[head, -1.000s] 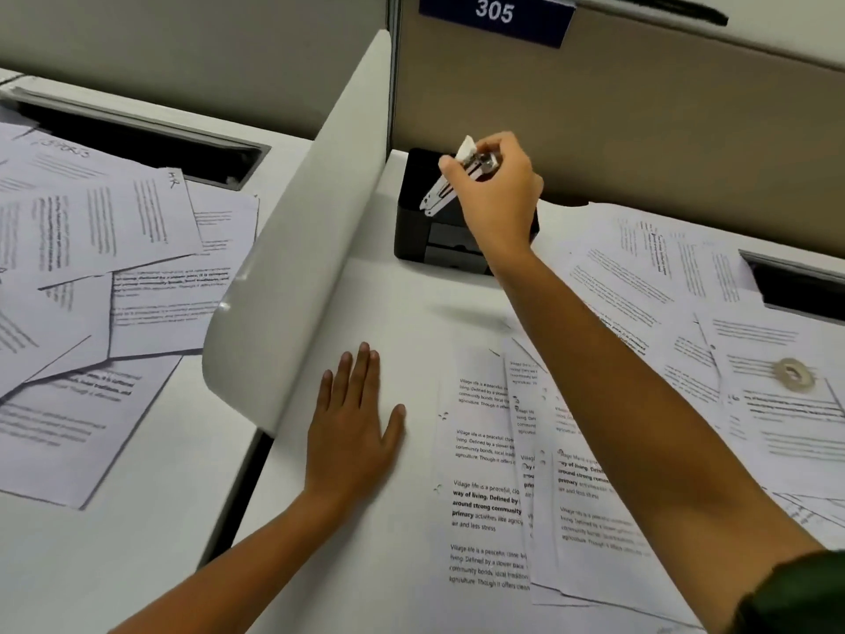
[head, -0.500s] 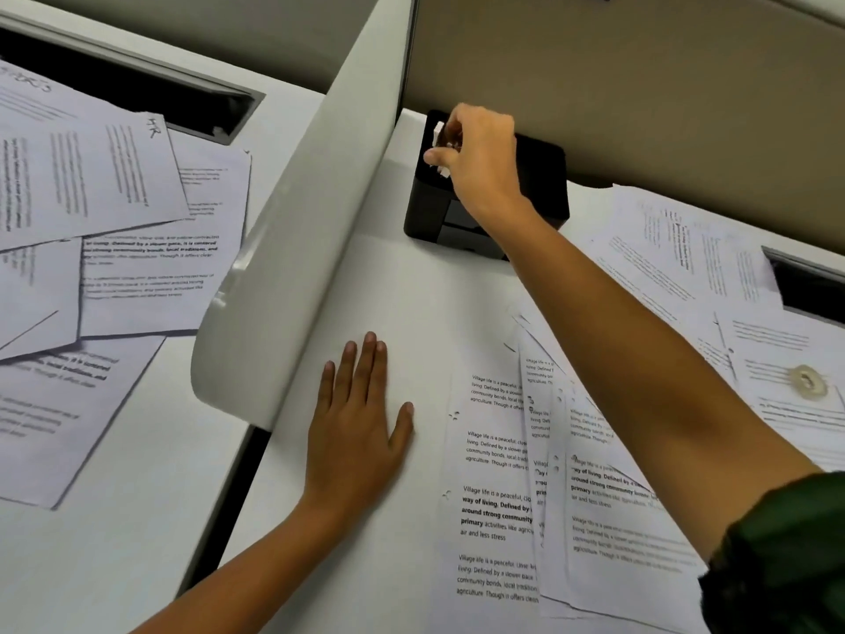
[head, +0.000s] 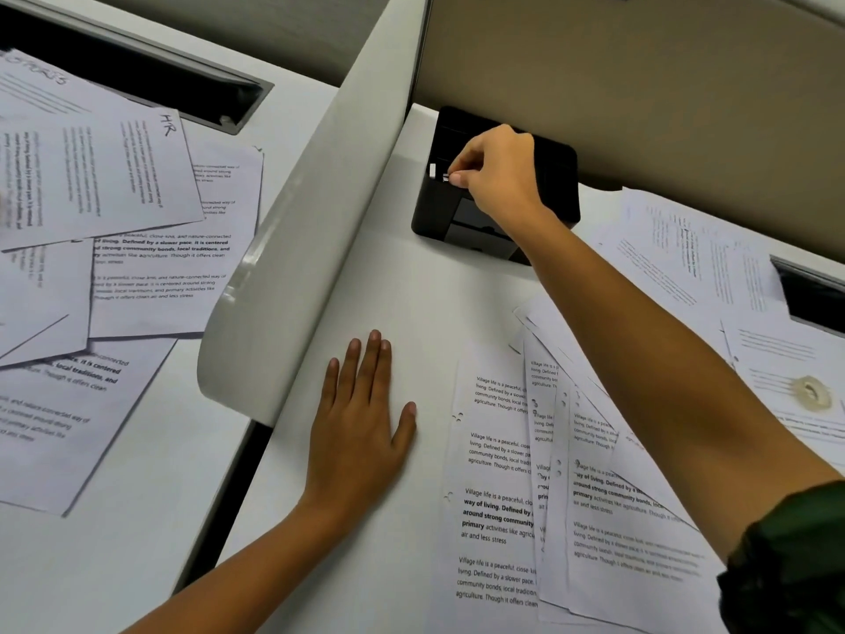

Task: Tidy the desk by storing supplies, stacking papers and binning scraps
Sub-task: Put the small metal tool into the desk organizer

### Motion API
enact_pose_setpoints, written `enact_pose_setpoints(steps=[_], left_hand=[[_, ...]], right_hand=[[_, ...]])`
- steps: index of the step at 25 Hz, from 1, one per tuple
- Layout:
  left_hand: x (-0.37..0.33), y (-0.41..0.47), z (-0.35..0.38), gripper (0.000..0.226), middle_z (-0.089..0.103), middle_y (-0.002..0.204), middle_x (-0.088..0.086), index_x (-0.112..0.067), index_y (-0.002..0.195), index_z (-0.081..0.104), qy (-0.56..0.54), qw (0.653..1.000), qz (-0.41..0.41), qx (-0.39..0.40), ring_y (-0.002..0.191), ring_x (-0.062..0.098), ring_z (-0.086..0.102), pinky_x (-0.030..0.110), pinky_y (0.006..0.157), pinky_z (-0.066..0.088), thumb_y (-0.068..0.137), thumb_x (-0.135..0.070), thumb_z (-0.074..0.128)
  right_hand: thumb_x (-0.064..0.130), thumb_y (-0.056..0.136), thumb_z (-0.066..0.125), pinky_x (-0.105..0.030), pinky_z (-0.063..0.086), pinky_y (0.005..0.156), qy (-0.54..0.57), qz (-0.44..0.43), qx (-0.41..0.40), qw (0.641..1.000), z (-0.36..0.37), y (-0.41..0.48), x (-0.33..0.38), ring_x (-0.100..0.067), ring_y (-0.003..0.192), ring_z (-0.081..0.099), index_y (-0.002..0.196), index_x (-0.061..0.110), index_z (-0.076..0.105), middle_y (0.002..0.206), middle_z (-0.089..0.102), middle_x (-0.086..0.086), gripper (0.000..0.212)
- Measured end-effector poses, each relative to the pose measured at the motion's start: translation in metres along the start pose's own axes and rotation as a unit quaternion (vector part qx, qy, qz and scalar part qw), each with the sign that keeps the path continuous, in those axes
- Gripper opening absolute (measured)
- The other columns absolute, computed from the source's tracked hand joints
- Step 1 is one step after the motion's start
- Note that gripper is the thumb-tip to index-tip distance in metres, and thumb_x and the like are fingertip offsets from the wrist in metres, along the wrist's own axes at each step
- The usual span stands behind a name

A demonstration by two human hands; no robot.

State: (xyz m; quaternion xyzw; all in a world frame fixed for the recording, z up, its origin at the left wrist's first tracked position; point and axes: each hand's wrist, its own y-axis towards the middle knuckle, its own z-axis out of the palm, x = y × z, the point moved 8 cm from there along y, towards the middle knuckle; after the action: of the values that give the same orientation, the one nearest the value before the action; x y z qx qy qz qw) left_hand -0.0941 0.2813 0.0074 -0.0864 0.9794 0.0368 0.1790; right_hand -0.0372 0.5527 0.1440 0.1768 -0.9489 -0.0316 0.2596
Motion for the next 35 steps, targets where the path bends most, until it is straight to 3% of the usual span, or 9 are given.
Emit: enact_pose_setpoints(steps=[12, 16, 22, 26, 35], left_hand=[[-0.002, 0.000, -0.001, 0.068, 0.003, 0.158, 0.003, -0.011, 0.149, 0.006, 0.000, 1.000, 0.002, -0.001, 0.146, 0.018, -0.002, 0.040, 0.118, 0.008, 0.094, -0.046, 0.026], [-0.002, 0.000, 0.001, 0.068, 0.004, 0.158, 0.003, -0.011, 0.149, 0.006, -0.002, 1.000, 0.005, -0.002, 0.146, 0.019, -0.002, 0.040, 0.118, 0.007, 0.094, -0.046, 0.026], [-0.001, -0.001, 0.001, 0.068, 0.003, 0.158, 0.003, -0.011, 0.149, 0.006, -0.003, 1.000, 0.003, -0.007, 0.146, 0.018, -0.002, 0.040, 0.118, 0.007, 0.094, -0.045, 0.026], [-0.001, -0.001, 0.001, 0.067, 0.003, 0.158, 0.002, -0.012, 0.149, 0.006, -0.010, 1.000, 0.002, -0.013, 0.146, 0.017, -0.002, 0.040, 0.119, 0.007, 0.094, -0.044, 0.027], [-0.001, -0.002, 0.002, 0.066, 0.008, 0.158, 0.003, -0.011, 0.149, 0.013, 0.003, 1.000, 0.010, -0.022, 0.146, 0.020, 0.003, 0.040, 0.118, 0.007, 0.092, -0.041, 0.025]], right_hand=[[0.017, 0.080, 0.072, -0.019, 0.044, 0.087, -0.005, -0.006, 0.060, 0.998, 0.005, 0.008, -0.007, -0.016, 0.104, 0.057, 0.089, 0.012, 0.076, 0.091, 0.071, -0.005, 0.011], [0.014, 0.080, 0.071, -0.013, 0.044, 0.078, 0.024, 0.015, 0.068, 0.997, 0.004, 0.006, -0.009, -0.009, 0.091, 0.061, 0.088, 0.012, 0.075, 0.090, 0.071, -0.003, 0.009], [0.008, 0.082, 0.068, -0.001, 0.043, 0.061, 0.109, 0.046, -0.010, 0.993, -0.003, -0.003, -0.017, -0.001, 0.076, 0.061, 0.083, 0.013, 0.074, 0.082, 0.070, 0.001, 0.008], [0.008, 0.083, 0.066, 0.002, 0.042, 0.063, 0.129, 0.020, -0.075, 0.989, -0.025, -0.016, -0.017, 0.004, 0.071, 0.059, 0.083, 0.015, 0.073, 0.079, 0.067, 0.008, 0.010], [0.011, 0.085, 0.062, -0.011, 0.048, 0.071, 0.139, -0.079, -0.160, 0.974, -0.078, -0.116, -0.025, -0.007, 0.076, 0.060, 0.088, 0.009, 0.071, 0.084, 0.068, 0.000, 0.009]])
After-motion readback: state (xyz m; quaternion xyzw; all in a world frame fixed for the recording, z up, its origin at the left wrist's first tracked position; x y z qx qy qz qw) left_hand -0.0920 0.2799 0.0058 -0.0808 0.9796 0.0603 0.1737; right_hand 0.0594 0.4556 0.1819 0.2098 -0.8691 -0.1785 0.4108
